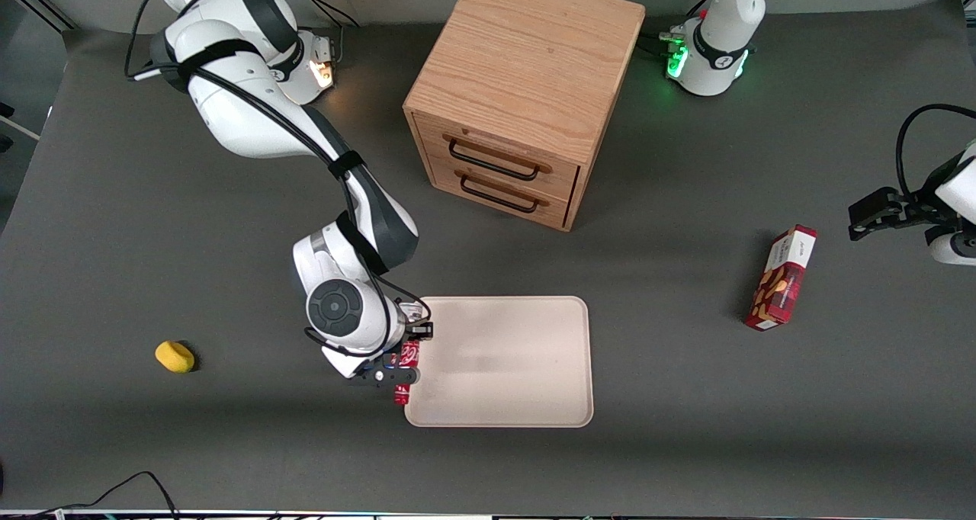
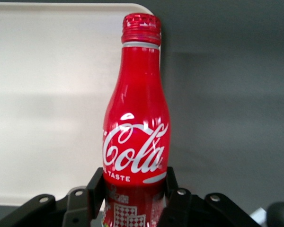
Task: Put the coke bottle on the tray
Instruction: 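Carry the upright bottle with the right gripper over the cream tray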
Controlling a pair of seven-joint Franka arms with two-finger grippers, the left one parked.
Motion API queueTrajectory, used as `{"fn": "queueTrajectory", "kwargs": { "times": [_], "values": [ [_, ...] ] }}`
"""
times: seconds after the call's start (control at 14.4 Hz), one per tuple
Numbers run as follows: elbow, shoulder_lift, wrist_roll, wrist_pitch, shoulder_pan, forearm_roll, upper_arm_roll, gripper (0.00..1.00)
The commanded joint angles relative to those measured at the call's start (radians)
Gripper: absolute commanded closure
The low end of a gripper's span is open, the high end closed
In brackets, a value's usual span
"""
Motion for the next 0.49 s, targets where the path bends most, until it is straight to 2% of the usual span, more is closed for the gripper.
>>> {"fn": "queueTrajectory", "kwargs": {
  "times": [0.0,0.42],
  "values": [
    [0.052,0.047,-0.024,0.062,0.026,-0.009,-0.006,1.00],
    [0.047,0.091,-0.024,0.131,0.043,-0.031,-0.011,1.00]
  ]
}}
